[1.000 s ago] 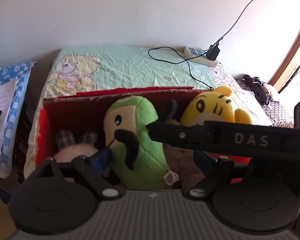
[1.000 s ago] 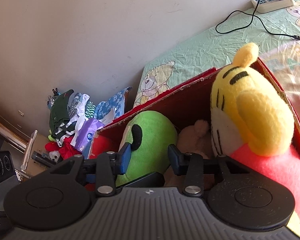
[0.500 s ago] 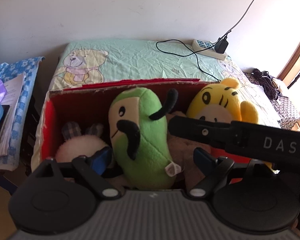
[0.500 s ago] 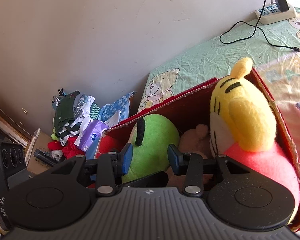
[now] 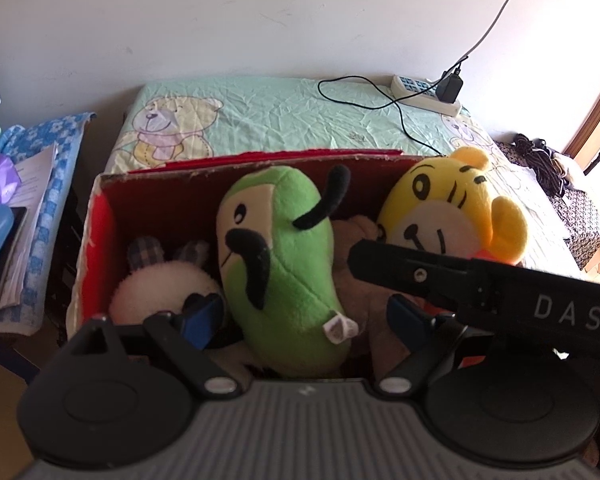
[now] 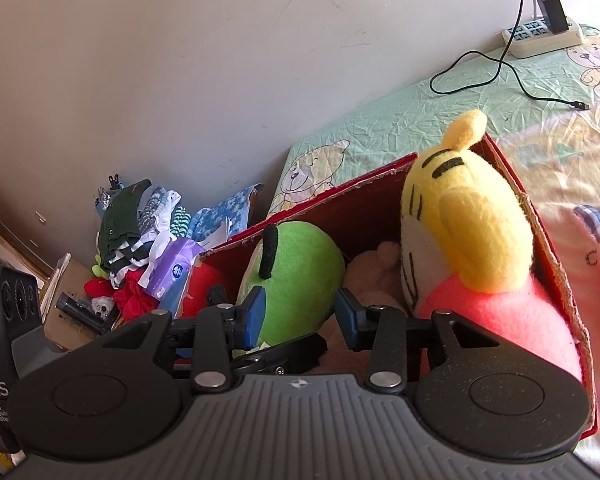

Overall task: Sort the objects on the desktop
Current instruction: 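Open both grippers to release the green plush inside the box, then withdraw both grippers from the box toward the white bunny on the bed, then lower both grippers onto the white bunny with the blue bow, then close both grippers on the white bunny's body, then lift the white bunny with both grippers and carry it over the red box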

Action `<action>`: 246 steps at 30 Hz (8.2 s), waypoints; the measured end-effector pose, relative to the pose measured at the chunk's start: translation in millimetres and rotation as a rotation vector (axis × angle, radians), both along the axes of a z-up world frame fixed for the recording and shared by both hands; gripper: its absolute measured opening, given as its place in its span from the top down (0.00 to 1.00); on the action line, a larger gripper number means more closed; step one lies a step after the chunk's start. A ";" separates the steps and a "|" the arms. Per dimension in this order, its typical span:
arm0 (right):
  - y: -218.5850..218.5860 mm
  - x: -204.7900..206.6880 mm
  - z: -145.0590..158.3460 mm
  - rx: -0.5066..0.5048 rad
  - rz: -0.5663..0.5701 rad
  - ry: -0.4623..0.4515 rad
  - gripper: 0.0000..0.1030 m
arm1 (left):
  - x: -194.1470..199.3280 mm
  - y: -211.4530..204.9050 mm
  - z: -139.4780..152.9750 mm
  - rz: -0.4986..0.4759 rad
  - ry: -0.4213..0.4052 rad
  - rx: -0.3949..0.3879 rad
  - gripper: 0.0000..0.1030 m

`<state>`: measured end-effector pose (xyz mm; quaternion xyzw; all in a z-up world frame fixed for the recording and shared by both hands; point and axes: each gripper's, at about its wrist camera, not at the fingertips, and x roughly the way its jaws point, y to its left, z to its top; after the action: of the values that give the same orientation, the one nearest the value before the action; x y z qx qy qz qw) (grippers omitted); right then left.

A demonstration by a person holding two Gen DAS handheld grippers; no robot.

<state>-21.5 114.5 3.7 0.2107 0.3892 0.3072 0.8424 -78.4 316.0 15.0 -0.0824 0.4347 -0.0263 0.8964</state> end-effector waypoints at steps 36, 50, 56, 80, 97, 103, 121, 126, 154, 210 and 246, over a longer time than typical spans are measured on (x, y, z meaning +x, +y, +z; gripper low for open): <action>-17.0 -36.1 14.7 -0.033 -0.067 -0.107 0.59 | -30.7 -15.4 14.1 0.013 0.005 0.112 0.14; -18.1 -51.9 15.8 -0.050 -0.051 -0.139 0.59 | -37.0 -22.2 10.4 0.043 0.030 0.142 0.14; -19.1 -50.5 14.5 -0.042 -0.020 -0.136 0.59 | -38.2 -24.3 8.7 0.099 0.039 0.145 0.14; -93.7 -50.2 31.6 0.185 0.169 -0.181 0.57 | -55.2 -92.2 57.5 0.207 -0.073 0.254 0.14; -225.6 -21.6 17.7 0.202 -0.086 -0.122 0.56 | -14.8 -228.7 48.2 -0.087 -0.127 0.158 0.14; -264.1 -11.1 3.0 0.162 -0.164 -0.062 0.56 | 1.2 -265.7 19.0 -0.142 -0.062 0.098 0.14; -300.3 45.6 -57.9 0.123 -0.157 0.167 0.55 | 60.2 -269.4 -43.6 -0.021 0.068 -0.028 0.14; -292.1 69.0 -71.7 0.126 -0.109 0.219 0.52 | 74.6 -270.8 -54.6 -0.006 0.081 -0.005 0.17; -252.4 128.1 -126.7 0.254 0.122 0.420 0.44 | 110.0 -258.4 -86.3 0.046 0.170 -0.011 0.30; -271.7 -14.7 -38.9 0.182 -0.025 0.173 0.51 | -18.3 -267.2 10.6 -0.346 -0.139 -0.030 0.30; -73.9 -44.2 47.5 0.243 -0.022 -0.098 0.51 | -64.3 -46.8 61.3 -0.226 -0.382 -0.071 0.29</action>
<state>-65.7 40.6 51.2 0.3003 0.3053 0.3530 0.8319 -142.7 269.1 76.3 -0.0581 0.2623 -0.1569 0.9504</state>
